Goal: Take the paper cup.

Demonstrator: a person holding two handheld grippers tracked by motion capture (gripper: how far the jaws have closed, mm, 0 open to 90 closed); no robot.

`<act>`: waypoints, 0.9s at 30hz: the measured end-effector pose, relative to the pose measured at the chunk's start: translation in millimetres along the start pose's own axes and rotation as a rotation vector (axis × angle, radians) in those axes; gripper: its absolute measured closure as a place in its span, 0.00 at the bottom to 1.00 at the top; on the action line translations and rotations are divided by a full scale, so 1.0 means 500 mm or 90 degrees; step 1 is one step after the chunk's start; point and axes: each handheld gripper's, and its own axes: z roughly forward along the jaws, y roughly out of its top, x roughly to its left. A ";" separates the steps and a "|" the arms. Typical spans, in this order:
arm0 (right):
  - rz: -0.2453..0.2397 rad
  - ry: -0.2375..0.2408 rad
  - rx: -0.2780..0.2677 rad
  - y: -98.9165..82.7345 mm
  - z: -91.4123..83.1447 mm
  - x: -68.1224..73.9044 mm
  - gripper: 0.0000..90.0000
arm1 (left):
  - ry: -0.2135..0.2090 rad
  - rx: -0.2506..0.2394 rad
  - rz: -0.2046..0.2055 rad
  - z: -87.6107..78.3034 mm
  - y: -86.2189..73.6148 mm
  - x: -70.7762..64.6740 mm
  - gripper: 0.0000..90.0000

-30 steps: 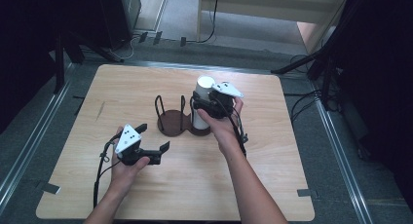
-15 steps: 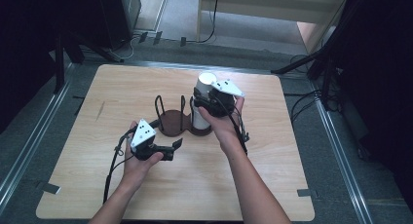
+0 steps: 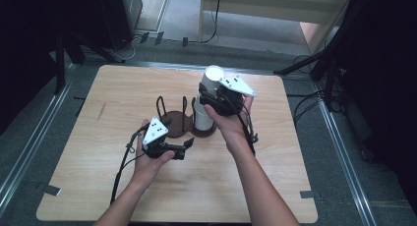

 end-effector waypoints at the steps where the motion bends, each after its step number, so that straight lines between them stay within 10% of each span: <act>1: 0.000 0.001 -0.003 0.002 -0.004 -0.002 0.33 | -0.002 -0.001 -0.001 0.002 0.001 -0.003 0.00; 27: -0.025 0.051 0.014 -0.013 -0.147 -0.003 0.32 | -0.056 -0.013 0.015 0.026 0.023 -0.054 0.00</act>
